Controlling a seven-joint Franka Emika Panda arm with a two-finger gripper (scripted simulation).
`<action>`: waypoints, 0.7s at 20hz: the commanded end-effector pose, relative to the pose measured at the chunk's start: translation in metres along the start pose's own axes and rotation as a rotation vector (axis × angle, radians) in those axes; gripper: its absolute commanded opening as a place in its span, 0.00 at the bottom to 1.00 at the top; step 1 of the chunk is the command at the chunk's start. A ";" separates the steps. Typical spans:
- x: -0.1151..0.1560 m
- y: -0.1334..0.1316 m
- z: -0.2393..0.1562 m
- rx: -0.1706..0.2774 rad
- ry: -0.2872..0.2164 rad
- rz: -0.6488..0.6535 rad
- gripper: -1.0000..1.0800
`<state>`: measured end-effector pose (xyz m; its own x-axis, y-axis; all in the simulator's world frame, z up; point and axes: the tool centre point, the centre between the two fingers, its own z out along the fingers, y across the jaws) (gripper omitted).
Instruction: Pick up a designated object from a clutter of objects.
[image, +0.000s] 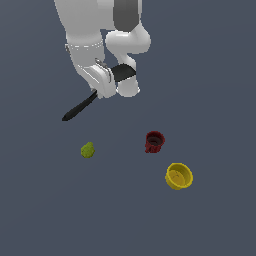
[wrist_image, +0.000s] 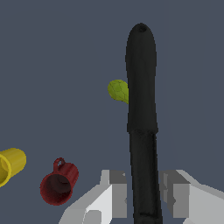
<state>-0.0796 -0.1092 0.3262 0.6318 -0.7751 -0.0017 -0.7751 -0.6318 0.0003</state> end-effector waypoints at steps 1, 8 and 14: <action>0.006 0.011 -0.018 0.000 0.000 -0.001 0.00; 0.017 0.029 -0.048 0.000 0.001 -0.002 0.00; 0.021 0.032 -0.054 0.000 0.001 -0.003 0.00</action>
<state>-0.0915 -0.1448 0.3790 0.6335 -0.7737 -0.0009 -0.7737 -0.6335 0.0003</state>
